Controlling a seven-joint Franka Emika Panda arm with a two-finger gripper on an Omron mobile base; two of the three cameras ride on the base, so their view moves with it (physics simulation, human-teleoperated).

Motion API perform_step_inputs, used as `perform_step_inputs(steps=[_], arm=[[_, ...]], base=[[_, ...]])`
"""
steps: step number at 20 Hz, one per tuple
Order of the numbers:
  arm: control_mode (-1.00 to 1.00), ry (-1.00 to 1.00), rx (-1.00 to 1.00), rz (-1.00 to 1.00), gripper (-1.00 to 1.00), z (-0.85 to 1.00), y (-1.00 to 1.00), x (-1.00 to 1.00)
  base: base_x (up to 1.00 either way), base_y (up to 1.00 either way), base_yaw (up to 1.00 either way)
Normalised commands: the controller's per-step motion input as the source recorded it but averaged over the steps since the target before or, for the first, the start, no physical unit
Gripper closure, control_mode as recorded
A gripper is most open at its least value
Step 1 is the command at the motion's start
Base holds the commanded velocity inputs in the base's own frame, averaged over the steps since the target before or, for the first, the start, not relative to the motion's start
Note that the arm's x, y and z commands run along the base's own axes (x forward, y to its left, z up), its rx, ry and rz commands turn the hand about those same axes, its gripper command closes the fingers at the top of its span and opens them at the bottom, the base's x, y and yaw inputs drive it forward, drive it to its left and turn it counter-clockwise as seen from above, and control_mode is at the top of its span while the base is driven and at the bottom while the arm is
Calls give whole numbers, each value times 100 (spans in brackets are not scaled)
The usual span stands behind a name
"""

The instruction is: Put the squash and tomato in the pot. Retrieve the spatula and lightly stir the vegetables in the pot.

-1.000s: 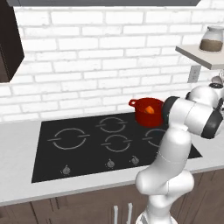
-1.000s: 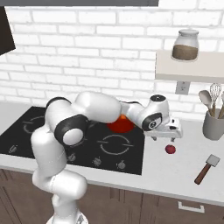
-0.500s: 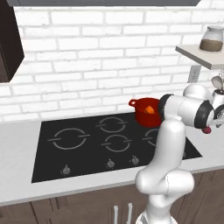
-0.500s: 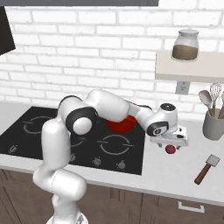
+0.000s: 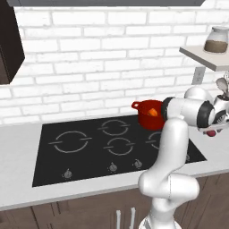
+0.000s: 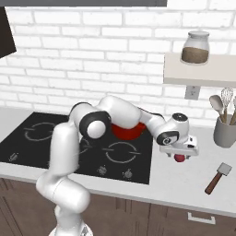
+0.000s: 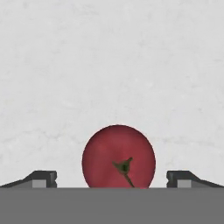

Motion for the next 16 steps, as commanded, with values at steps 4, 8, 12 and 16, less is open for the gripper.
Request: perform_step_inputs(steps=[4,8,12,16], arm=[[-100,0,0,2,-100,-27,0,3],[-100,-1,0,0,100,-10,0,0],[-100,-10,0,0,100,41,2,-10],[-100,-16,0,0,100,96,26,-41]], base=[[0,0,0],[0,0,0],[0,0,0],[0,0,0]])
